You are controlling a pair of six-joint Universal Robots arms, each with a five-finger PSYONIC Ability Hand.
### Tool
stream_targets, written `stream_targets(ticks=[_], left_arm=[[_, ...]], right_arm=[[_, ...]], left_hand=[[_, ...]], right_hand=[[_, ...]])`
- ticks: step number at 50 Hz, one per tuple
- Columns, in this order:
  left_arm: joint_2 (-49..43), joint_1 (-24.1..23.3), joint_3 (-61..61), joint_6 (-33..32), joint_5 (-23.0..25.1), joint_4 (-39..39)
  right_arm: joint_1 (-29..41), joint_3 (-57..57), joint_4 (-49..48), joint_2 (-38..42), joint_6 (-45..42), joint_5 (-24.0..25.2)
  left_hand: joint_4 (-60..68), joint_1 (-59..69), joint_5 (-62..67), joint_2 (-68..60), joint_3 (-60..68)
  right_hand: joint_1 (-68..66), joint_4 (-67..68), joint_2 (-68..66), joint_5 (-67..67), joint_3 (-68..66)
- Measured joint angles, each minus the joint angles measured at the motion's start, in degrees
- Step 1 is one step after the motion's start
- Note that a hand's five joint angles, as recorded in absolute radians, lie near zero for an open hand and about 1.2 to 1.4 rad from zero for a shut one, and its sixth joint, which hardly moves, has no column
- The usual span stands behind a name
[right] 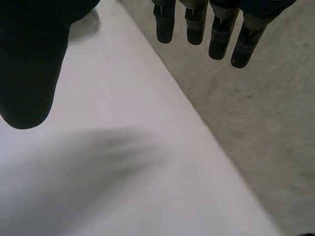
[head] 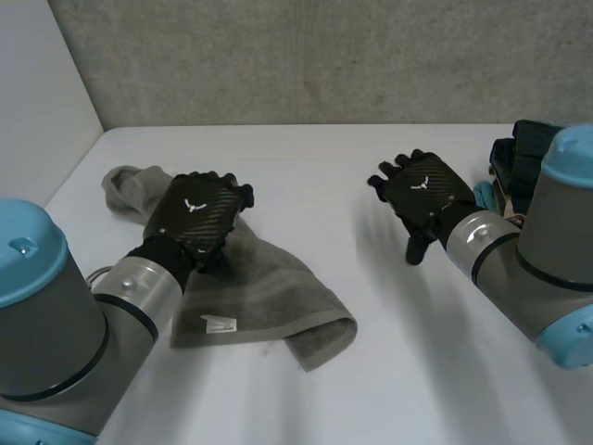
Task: Fold the laundry.
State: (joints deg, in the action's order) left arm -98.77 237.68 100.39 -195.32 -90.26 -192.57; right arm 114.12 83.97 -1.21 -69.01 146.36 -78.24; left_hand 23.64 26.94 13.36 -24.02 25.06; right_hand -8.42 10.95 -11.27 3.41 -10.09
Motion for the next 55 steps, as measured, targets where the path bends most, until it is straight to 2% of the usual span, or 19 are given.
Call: stream_targets(ticks=[1,2,5,10,15,21,26,35,38,39,40,41,42,44,51,55], left_arm=[[0.06,0.13,-0.03,-0.03,0.00,0.05],[0.12,0.43,-0.06,-0.11,0.00,0.20],[0.14,0.99,-0.05,-0.19,0.01,0.49],[0.28,2.40,0.08,-0.19,-0.02,1.28],[0.73,3.86,0.16,-0.08,-0.07,1.79],[1.25,5.09,0.25,0.08,-0.10,1.91],[1.34,5.26,0.48,0.12,-0.11,1.87],[1.38,5.10,0.92,0.12,-0.10,1.80],[1.36,5.08,0.99,0.12,-0.07,1.78],[1.35,5.08,1.03,0.12,-0.07,1.77],[1.34,5.08,1.06,0.12,-0.07,1.77],[1.33,5.07,1.13,0.12,-0.07,1.76],[1.33,5.06,1.18,0.12,-0.07,1.75],[1.32,5.04,1.29,0.12,-0.05,1.73],[1.30,5.06,1.49,0.12,-0.04,1.66],[1.33,5.14,1.52,0.12,-0.07,1.66]], right_arm=[[0.30,-0.36,1.05,-0.17,1.85,0.03],[1.37,-1.55,4.64,-0.61,8.27,0.20],[2.68,-2.57,8.42,-0.77,15.56,0.48],[5.53,-2.27,11.88,-0.48,24.47,0.94],[8.82,-0.21,10.23,0.31,26.87,0.85],[12.76,2.87,3.08,2.46,25.19,0.08],[15.23,4.09,-0.89,5.43,20.60,-1.89],[16.64,4.01,-4.60,9.36,14.21,-9.37],[16.79,3.90,-6.01,10.07,13.16,-11.49],[16.80,3.88,-6.57,10.23,12.73,-12.11],[16.81,3.88,-6.99,10.31,12.42,-12.52],[16.79,3.87,-7.81,10.39,11.83,-13.23],[16.75,3.93,-8.71,10.40,11.25,-13.78],[16.57,4.23,-10.65,10.25,10.24,-14.66],[14.98,5.72,-14.91,9.09,7.51,-15.62],[11.26,6.36,-14.47,8.21,5.84,-15.21]], left_hand=[[0.00,0.00,0.00,0.00,0.00],[0.00,0.00,0.00,0.01,0.00],[0.00,0.00,0.00,0.01,0.00],[0.00,0.00,0.00,0.00,0.00],[0.00,0.00,0.00,0.01,0.00],[0.00,0.00,0.00,0.01,0.00],[0.00,0.00,0.00,0.01,0.00],[0.00,0.00,0.00,0.00,0.00],[0.00,0.00,0.00,0.01,0.00],[0.00,0.00,0.00,0.01,0.00],[0.00,0.00,0.01,0.01,0.00],[0.00,0.00,0.00,0.01,0.00],[0.00,0.00,0.00,0.01,0.00],[0.00,0.00,0.00,0.01,0.00],[0.00,0.00,0.00,0.01,0.00],[0.00,0.00,0.00,0.01,0.00]], right_hand=[[0.00,0.00,0.00,0.00,0.00],[0.00,0.00,0.00,0.00,0.00],[0.00,0.00,0.00,0.00,0.00],[0.00,0.00,0.00,0.00,0.00],[0.00,0.00,0.00,0.00,0.00],[0.00,0.00,0.00,0.00,0.00],[-0.23,0.11,-0.14,0.01,-0.55],[-4.23,3.51,-3.36,2.01,-4.97],[-13.20,13.77,-13.74,10.76,-14.79],[-21.93,23.39,-24.21,20.11,-24.35],[-23.72,25.44,-25.26,22.11,-26.35],[-34.07,38.28,-38.88,35.05,-39.15],[-34.07,38.28,-38.88,35.05,-39.15],[-45.79,52.66,-52.57,49.19,-53.25],[-48.16,56.95,-55.80,53.42,-57.35],[-48.16,57.02,-55.80,53.42,-57.35]])
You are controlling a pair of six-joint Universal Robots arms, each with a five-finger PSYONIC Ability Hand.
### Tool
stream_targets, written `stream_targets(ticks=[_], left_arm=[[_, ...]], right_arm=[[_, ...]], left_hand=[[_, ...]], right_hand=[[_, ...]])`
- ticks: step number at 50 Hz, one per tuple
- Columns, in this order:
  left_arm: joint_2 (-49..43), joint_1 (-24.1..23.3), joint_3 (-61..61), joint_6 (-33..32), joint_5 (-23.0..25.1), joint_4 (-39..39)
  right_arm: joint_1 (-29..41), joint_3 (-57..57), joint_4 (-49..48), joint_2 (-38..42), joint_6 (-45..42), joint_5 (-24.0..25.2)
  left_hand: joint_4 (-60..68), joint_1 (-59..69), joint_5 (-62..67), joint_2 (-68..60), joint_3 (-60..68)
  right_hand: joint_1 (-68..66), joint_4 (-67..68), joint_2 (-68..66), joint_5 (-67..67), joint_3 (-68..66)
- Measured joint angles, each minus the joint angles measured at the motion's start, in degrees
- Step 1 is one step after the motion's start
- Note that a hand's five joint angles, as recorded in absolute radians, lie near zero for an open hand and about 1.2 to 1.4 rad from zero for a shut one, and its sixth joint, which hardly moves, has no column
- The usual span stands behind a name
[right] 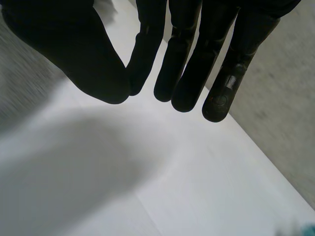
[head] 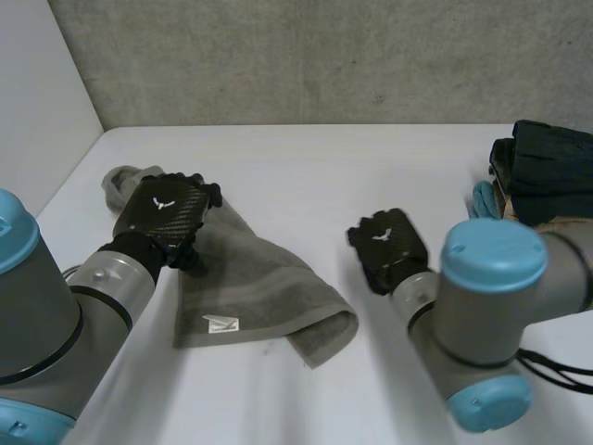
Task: Fold the laundry.
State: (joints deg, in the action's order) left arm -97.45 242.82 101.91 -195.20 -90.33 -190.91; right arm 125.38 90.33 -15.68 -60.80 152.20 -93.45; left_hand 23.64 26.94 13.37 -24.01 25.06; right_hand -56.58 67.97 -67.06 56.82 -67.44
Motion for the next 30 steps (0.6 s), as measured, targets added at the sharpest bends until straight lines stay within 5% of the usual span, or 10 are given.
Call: stream_targets(ticks=[7,9,13,22,30], left_arm=[[0.06,0.11,0.04,0.00,-0.02,0.08],[0.06,0.11,0.05,0.00,-0.02,0.09],[0.06,0.11,0.10,0.02,-0.02,0.07],[0.07,0.08,0.38,0.08,-0.02,-0.15],[0.16,0.04,0.65,0.09,0.01,-0.21]], right_arm=[[-7.48,-0.13,6.54,-1.77,-2.67,2.36],[-8.06,-0.16,8.28,-2.11,-1.97,3.34],[-7.57,0.13,10.16,-3.00,4.34,7.32],[-3.42,0.59,9.83,-4.36,22.85,17.35],[1.18,-1.89,7.30,1.19,20.55,15.52]], left_hand=[[0.00,0.00,0.00,0.00,0.00],[0.00,0.00,0.00,0.00,0.00],[0.00,0.00,0.00,0.00,0.00],[0.00,0.00,0.00,0.00,0.00],[0.00,0.00,0.00,0.00,0.00]], right_hand=[[1.80,-2.20,2.44,-1.89,2.58],[21.24,-25.93,26.30,-24.27,25.45],[28.71,-36.03,34.93,-34.80,35.54],[28.81,-36.31,35.05,-35.20,35.90],[28.81,-36.31,35.05,-35.19,35.90]])
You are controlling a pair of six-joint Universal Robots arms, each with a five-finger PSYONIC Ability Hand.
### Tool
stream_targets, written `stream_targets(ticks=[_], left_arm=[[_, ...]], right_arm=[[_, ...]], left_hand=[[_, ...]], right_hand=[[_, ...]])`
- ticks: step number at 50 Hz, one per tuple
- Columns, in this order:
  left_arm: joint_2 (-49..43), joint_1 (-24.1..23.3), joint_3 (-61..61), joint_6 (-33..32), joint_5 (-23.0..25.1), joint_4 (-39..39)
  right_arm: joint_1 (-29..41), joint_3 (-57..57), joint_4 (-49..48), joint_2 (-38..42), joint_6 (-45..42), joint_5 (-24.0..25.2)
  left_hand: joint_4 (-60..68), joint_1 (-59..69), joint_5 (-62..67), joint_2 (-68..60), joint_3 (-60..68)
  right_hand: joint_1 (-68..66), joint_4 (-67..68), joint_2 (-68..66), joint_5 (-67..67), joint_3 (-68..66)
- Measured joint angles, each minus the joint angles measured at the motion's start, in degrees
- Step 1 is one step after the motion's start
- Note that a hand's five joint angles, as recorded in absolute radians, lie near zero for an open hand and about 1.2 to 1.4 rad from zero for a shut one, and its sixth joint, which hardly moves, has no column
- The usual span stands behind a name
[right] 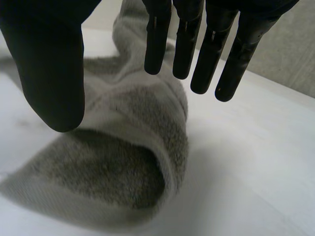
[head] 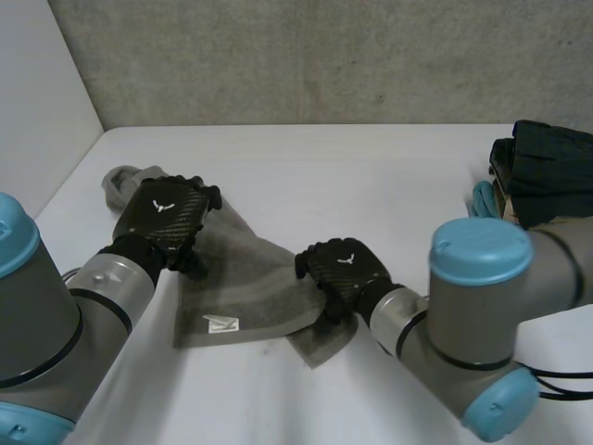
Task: Fold the laundry.
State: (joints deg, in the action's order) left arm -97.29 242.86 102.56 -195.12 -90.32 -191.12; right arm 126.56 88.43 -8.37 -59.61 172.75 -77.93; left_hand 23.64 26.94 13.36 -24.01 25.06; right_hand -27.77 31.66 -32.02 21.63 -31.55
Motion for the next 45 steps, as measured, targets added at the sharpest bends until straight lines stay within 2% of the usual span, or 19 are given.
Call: stream_targets(ticks=[6,8,10,12,25,26,27,28,35,36,38,39,40,41,45], left_arm=[[0.31,-0.04,0.42,0.00,0.12,-0.17],[0.43,-0.05,0.51,0.00,0.17,-0.23],[0.54,-0.05,0.56,0.00,0.21,-0.28],[0.60,-0.05,0.60,0.00,0.22,-0.29],[1.75,0.05,0.62,0.00,0.11,-0.28],[2.10,0.07,0.63,0.00,0.07,-0.26],[2.10,0.07,0.63,0.00,0.07,-0.26],[2.57,0.11,0.63,0.00,0.07,-0.24],[3.22,0.21,0.58,0.00,0.09,-0.22],[3.23,0.25,0.57,-0.01,0.11,-0.22],[3.20,0.75,0.41,-0.04,0.28,-0.25],[3.18,1.10,0.28,-0.05,0.36,-0.27],[3.16,1.49,0.13,-0.07,0.42,-0.29],[3.06,2.29,-0.17,-0.12,0.54,-0.31],[2.54,4.88,-1.33,-0.33,0.92,-0.37]], right_arm=[[1.82,-2.30,-0.62,3.99,-4.97,-5.50],[2.04,-2.69,-0.88,4.48,-5.92,-7.11],[2.15,-2.90,-1.56,4.50,-6.56,-8.61],[2.09,-2.82,-2.23,4.20,-6.70,-9.25],[-0.87,1.50,-3.64,-3.02,-7.58,-9.81],[-3.94,2.16,-3.14,-4.77,-8.91,-9.70],[-3.94,2.16,-3.14,-4.77,-8.91,-9.70],[-8.98,2.34,-2.33,-6.48,-11.65,-9.51],[-20.36,-0.62,0.14,-7.85,-21.32,-9.60],[-20.98,-1.10,0.35,-7.70,-22.14,-9.66],[-22.39,-3.26,1.17,-6.77,-24.48,-10.12],[-22.45,-3.93,1.40,-6.49,-24.69,-10.35],[-22.32,-4.45,1.60,-6.31,-24.63,-10.55],[-21.73,-4.99,1.89,-6.19,-24.18,-10.83],[-17.29,-5.56,3.39,-7.13,-21.10,-11.19]], left_hand=[[0.00,0.00,0.00,0.00,0.00],[-0.15,0.00,0.00,0.03,0.00],[-0.22,0.00,0.00,0.05,0.00],[-0.22,0.00,0.00,0.05,0.00],[-0.22,0.00,0.00,0.05,0.00],[-0.23,0.00,-0.04,0.06,-0.07],[-0.23,0.00,-0.04,0.06,-0.07],[-0.54,0.00,-0.58,0.44,-1.21],[-1.06,0.00,-1.14,1.02,-1.59],[-1.06,0.00,-1.14,1.02,-1.59],[-1.07,0.00,-1.24,1.21,-1.59],[-1.20,0.00,-1.24,1.22,-1.59],[-1.36,0.00,-1.25,1.22,-1.60],[-1.36,0.00,-1.25,1.22,-1.59],[-1.36,0.00,-1.24,1.22,-1.60]], right_hand=[[-0.01,0.00,-0.02,0.00,0.00],[-6.40,8.05,-7.75,7.40,-8.17],[-21.56,24.47,-25.42,23.29,-25.43],[-27.70,34.09,-34.04,33.06,-33.87],[-27.93,36.33,-35.26,34.86,-35.95],[-27.93,36.34,-35.26,34.87,-35.95],[-27.93,36.34,-35.26,34.87,-35.95],[-27.93,36.36,-35.26,34.87,-35.95],[-27.93,36.36,-35.26,34.87,-35.95],[-26.26,35.13,-33.27,33.72,-34.69],[-1.68,6.82,-5.37,6.18,-6.51],[2.47,1.35,1.30,0.53,-0.92],[2.47,1.35,1.30,0.53,-0.92],[13.92,-14.77,16.06,-15.43,15.52],[16.48,-18.44,19.42,-17.74,19.67]])
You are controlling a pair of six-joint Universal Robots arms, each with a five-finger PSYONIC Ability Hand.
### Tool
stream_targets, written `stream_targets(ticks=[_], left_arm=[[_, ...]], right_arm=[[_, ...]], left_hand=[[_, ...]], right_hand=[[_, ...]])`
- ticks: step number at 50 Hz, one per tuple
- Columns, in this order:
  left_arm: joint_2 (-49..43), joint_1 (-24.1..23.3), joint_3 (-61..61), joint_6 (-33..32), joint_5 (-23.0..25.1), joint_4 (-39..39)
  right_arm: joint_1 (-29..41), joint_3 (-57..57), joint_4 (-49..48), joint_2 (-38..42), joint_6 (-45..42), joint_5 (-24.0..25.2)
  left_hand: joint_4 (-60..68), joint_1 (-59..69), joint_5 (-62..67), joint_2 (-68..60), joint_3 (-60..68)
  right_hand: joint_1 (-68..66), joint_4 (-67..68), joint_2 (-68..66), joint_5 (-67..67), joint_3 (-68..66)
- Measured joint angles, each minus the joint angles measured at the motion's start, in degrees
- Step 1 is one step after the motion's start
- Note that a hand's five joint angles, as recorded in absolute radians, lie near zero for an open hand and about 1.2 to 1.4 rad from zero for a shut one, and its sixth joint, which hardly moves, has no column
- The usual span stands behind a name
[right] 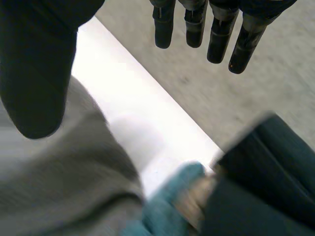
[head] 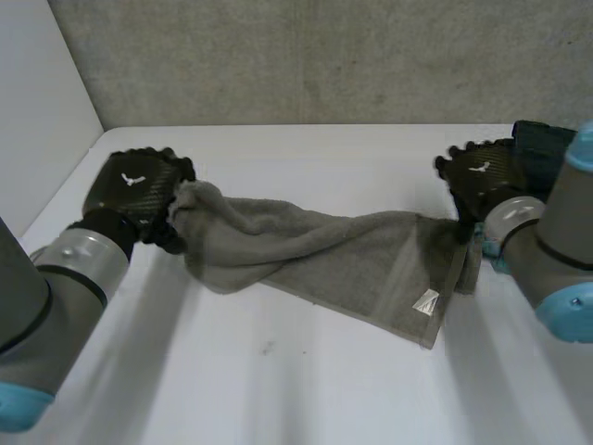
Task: Fold the laundry.
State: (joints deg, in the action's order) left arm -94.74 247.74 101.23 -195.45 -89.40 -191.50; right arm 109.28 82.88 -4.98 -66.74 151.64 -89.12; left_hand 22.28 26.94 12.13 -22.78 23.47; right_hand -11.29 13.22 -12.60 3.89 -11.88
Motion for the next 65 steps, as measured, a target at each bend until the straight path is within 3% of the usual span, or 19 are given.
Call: stream_targets(ticks=[9,15,16,17,26,43,65], left_arm=[[-6.44,5.67,-3.59,-0.62,3.57,-0.36],[-12.93,6.38,-6.89,-1.71,7.27,-0.67],[-13.83,6.44,-7.46,-2.09,7.59,-0.74],[-15.26,6.56,-8.36,-2.83,7.99,-0.79],[-22.81,8.86,-12.76,-9.90,8.96,-0.91],[-24.30,9.27,-12.54,-10.40,8.73,-0.92],[-24.19,9.25,-12.04,-10.31,8.72,-1.48]], right_arm=[[9.76,3.57,9.93,-4.67,3.98,0.90],[10.38,7.30,11.98,-5.06,3.97,1.69],[10.33,8.36,12.06,-5.04,3.94,1.84],[10.27,9.23,11.99,-5.02,3.91,1.97],[9.34,15.73,7.88,-4.72,3.76,3.26],[8.76,17.79,-1.30,-0.79,2.87,3.40],[7.28,15.94,-4.21,3.83,1.11,2.92]], left_hand=[[0.14,0.00,0.35,-0.14,0.01],[0.14,0.00,0.34,-0.14,0.01],[0.14,0.00,0.34,-0.14,0.01],[0.14,0.00,0.34,-0.14,0.01],[1.80,0.00,2.30,-1.21,0.26],[1.80,0.00,2.30,-1.21,0.26],[1.80,0.00,2.29,-1.21,0.26]], right_hand=[[-0.25,0.14,-0.18,0.05,-0.62],[-0.25,0.14,-0.18,0.05,-0.62],[-8.83,10.09,-7.78,8.94,-11.64],[-9.36,11.01,-7.78,9.59,-12.39],[-9.39,11.23,-7.78,9.76,-12.48],[-13.61,16.07,-15.75,14.29,-17.56],[-15.97,18.65,-19.02,16.73,-20.10]])
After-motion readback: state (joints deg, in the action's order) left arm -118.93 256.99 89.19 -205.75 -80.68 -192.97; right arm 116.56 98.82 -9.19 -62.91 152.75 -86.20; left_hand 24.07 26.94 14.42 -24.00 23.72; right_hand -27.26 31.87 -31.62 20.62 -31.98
